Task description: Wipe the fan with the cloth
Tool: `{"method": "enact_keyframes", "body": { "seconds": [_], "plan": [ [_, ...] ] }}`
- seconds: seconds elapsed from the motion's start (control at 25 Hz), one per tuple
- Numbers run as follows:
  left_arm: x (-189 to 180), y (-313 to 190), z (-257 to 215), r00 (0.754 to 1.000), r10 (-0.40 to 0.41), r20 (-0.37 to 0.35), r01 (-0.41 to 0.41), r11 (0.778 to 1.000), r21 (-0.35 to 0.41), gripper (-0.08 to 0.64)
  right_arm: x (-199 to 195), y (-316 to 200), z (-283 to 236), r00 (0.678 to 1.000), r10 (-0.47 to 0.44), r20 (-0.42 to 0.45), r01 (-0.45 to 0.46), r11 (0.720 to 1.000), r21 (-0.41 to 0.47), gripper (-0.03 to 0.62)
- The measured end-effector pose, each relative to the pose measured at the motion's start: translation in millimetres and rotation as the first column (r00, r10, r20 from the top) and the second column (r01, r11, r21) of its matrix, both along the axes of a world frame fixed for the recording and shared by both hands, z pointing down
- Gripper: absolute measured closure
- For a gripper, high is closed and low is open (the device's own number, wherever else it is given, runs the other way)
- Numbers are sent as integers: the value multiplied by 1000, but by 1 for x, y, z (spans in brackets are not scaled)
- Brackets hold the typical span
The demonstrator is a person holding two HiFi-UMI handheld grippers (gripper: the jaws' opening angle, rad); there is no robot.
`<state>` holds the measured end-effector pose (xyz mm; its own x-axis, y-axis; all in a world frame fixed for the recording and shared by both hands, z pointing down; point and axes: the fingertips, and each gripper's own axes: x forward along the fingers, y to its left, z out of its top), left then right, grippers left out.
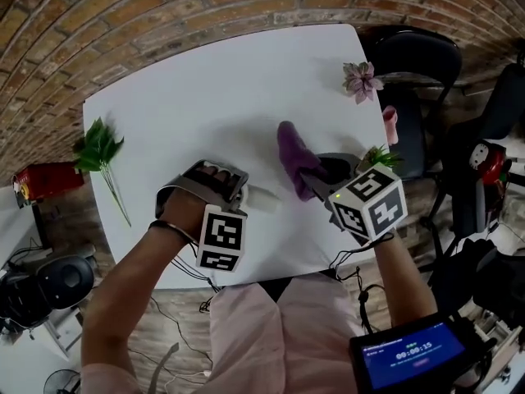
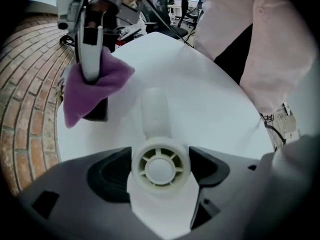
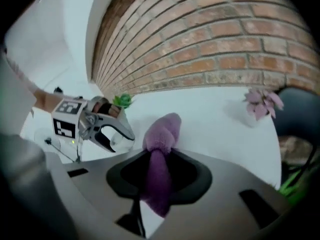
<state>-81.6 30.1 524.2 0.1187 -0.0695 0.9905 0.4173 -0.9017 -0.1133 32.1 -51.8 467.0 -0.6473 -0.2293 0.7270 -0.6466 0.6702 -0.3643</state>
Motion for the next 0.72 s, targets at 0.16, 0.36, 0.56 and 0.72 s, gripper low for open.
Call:
{"method": "enact_keyframes", "body": {
  "seconds": [0.16, 0.36, 0.56, 0.72],
  "plan": [
    [2, 0, 0, 1000, -8, -16, 8, 1000, 12, 197, -26, 12, 10, 942, -280, -187, 300, 950, 90, 497],
    [3, -1, 1, 1000, 1, -23, 0, 1000, 9, 196, -57, 33, 28, 804, -510, -306, 555, 828, 77, 497],
    [3, -2, 1, 998, -17, -55, 16, 1000, -8, 193, -73, 44, 35, 657, -673, -339, 731, 678, 71, 497],
    [3, -2, 2, 999, -12, -51, 12, 1000, -7, 193, -79, 55, 35, 396, -826, -400, 916, 387, 108, 499]
  ]
}}
